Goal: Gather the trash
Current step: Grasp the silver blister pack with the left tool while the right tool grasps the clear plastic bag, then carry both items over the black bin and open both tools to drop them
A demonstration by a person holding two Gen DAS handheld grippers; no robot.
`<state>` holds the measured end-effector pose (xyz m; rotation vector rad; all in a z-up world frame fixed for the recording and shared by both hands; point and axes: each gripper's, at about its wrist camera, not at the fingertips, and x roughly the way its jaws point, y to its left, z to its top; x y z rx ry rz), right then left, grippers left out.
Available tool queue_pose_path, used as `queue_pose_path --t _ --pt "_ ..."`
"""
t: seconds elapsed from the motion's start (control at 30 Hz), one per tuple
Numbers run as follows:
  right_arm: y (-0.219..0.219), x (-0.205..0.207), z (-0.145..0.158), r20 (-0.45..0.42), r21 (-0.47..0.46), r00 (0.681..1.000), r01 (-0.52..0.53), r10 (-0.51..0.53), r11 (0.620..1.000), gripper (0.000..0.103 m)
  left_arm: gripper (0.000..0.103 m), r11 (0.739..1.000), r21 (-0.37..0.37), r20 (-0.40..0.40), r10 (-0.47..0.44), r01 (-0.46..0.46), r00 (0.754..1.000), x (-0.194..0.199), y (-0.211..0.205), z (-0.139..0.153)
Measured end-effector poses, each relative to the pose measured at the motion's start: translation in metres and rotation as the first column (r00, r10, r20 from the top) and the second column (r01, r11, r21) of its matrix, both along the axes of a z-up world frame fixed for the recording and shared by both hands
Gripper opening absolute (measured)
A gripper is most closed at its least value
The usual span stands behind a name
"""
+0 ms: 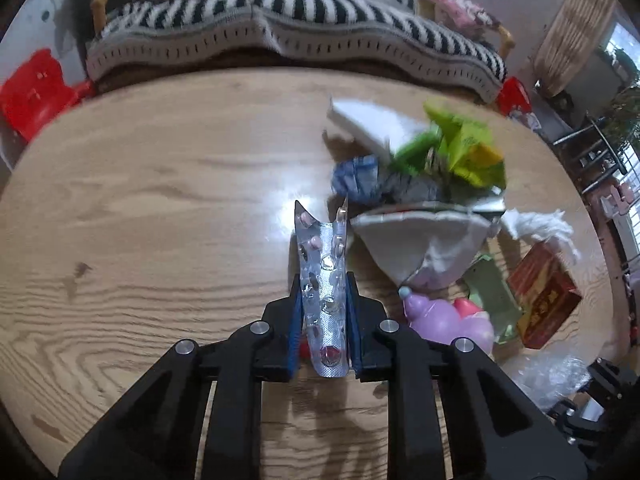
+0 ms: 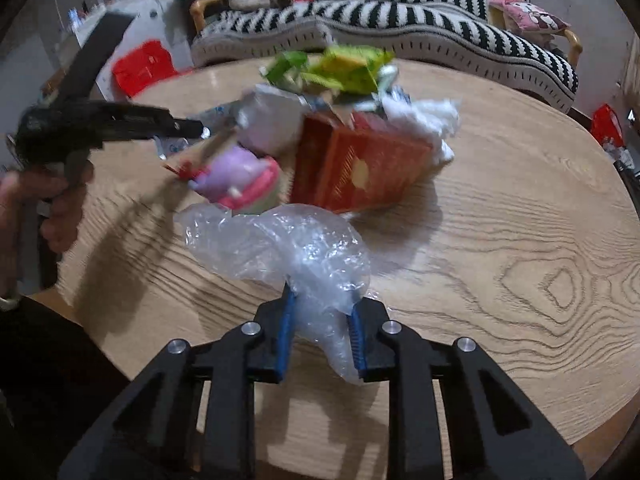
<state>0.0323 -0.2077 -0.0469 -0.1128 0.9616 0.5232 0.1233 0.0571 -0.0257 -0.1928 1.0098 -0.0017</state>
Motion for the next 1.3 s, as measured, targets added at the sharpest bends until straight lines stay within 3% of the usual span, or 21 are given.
queue_pose_path --t 0.17,0.3,0.4,0.53,0.67,0.73,0.83,0.9,1.03,1.13,1.23,1.3 --pt "-0.013 -0.012 0.019 0.037 0.099 0.999 0.036 -0.040 0.994 0.023 0.018 1.000 0.003 0.061 0.026 -0.026 0.998 -0.018 0.009 0.019" --pt "-0.027 -0.017 0.032 0.064 0.131 0.994 0.083 -0.092 0.988 0.023 0.017 1.000 -0.020 0.091 0.026 -0.024 0.996 -0.027 0.007 0.032" --pt "-0.051 -0.030 0.044 0.082 0.163 0.985 0.135 -0.149 0.977 0.023 0.017 1.000 0.002 0.134 0.002 -0.003 0.991 -0.035 -0.006 0.041" --pt "-0.107 -0.042 0.056 0.112 0.177 0.949 0.272 -0.294 0.946 0.023 0.017 0.994 0.005 0.180 -0.107 0.108 0.978 -0.045 -0.052 0.053" --pt "-0.170 -0.057 0.056 0.107 0.161 0.883 0.437 -0.456 0.885 0.023 0.017 0.961 0.028 0.222 -0.276 0.277 0.935 -0.056 -0.130 0.064" --pt "-0.211 -0.066 0.052 0.104 0.141 0.829 0.534 -0.549 0.833 0.023 0.017 0.930 0.024 0.230 -0.363 0.368 0.903 -0.062 -0.171 0.064" --pt "-0.259 -0.080 0.043 0.087 0.122 0.750 0.646 -0.656 0.754 0.023 0.017 0.853 0.008 0.220 -0.510 0.522 0.831 -0.074 -0.248 0.058" --pt "-0.303 -0.095 0.033 0.051 0.116 0.672 0.731 -0.739 0.673 0.023 0.017 0.808 0.005 0.224 -0.575 0.589 0.787 -0.085 -0.287 0.054" --pt "-0.362 -0.119 0.011 -0.029 0.092 0.549 0.834 -0.835 0.545 0.023 0.017 0.678 -0.041 0.210 -0.713 0.734 0.669 -0.108 -0.373 0.035" --pt "-0.405 -0.139 -0.015 -0.125 0.077 0.448 0.894 -0.885 0.441 0.023 0.017 0.599 -0.072 0.182 -0.778 0.797 0.601 -0.122 -0.419 0.016" --pt "-0.436 -0.155 -0.041 -0.219 0.085 0.372 0.928 -0.902 0.362 0.023 0.017 0.516 -0.096 0.154 -0.837 0.851 0.525 -0.138 -0.464 -0.004" --pt "-0.450 -0.164 -0.053 -0.258 0.086 0.348 0.938 -0.901 0.337 0.023 0.017 0.473 -0.102 0.119 -0.867 0.875 0.483 -0.148 -0.489 -0.023"
